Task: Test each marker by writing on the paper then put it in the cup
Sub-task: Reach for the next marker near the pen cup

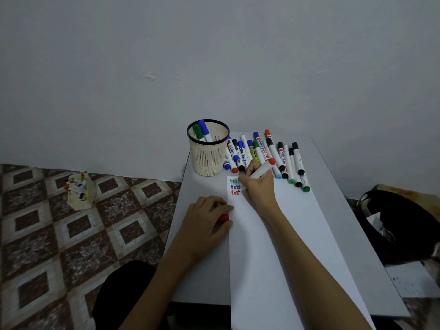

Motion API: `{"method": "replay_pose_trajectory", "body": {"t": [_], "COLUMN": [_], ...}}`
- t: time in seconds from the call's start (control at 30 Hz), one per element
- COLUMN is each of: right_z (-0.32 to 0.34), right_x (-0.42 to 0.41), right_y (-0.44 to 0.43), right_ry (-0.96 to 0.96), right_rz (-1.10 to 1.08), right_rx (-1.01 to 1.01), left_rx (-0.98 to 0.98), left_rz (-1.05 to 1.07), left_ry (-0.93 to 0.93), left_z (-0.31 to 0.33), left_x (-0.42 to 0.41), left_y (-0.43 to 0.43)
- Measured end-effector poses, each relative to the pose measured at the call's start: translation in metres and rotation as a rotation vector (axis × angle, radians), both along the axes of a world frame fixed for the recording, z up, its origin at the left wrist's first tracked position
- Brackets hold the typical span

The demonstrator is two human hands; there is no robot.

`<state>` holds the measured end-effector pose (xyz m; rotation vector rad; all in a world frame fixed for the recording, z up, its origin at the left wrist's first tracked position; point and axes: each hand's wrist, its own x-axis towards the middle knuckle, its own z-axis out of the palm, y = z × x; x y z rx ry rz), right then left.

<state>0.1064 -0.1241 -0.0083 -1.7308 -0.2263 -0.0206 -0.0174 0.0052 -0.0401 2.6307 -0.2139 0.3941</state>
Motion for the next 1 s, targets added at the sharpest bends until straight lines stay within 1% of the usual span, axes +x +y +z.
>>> {"method": "replay_pose_trajectory", "body": {"t": [0.13,0.27,0.37,0.53,0.6,0.67,0.73,0.8,0.9,0.93,1.0], "right_z": [-0.002,-0.003,-0.004,-0.004,-0.004,-0.002,0.002,0.006,0.01,0.012,0.015], "right_x": [-0.001,-0.001,0.0,0.003,0.003,0.004,0.004,0.003,-0.001,-0.004,-0.011], "right_y": [0.003,0.002,0.002,0.003,0.0,-0.004,-0.008,-0.013,-0.022,-0.026,-0.032], "right_ry": [0.007,-0.007,-0.006,0.078,0.067,0.068,0.131,0.183,0.254,0.29,0.332], "right_rz": [-0.008,-0.007,0.006,0.045,0.028,0.013,0.009,0.043,0.176,0.211,0.241], "right_rx": [-0.036,0.029,-0.015,0.003,0.082,0.27,0.426,0.492,0.629,0.674,0.691], "left_rx": [-0.002,-0.011,-0.009,-0.015,-0.036,-0.082,-0.138,-0.155,-0.16,-0.176,-0.259], "left_rz": [-0.005,-0.005,-0.002,-0.003,-0.007,-0.006,0.005,0.013,0.026,0.023,0.016], "left_ry": [-0.001,-0.009,-0.011,-0.013,-0.028,-0.044,-0.065,-0.089,-0.116,-0.126,-0.134], "left_z": [0.0,-0.001,-0.001,-0.001,-0.001,-0.001,0.002,0.002,-0.002,-0.003,0.0], "left_x": [0.001,0.001,0.0,0.0,-0.001,-0.002,-0.003,-0.001,0.002,0.002,0.001], "left_y": [0.0,0.0,0.0,-0.001,-0.001,0.0,0.0,0.001,0.003,0.004,0.005]}}
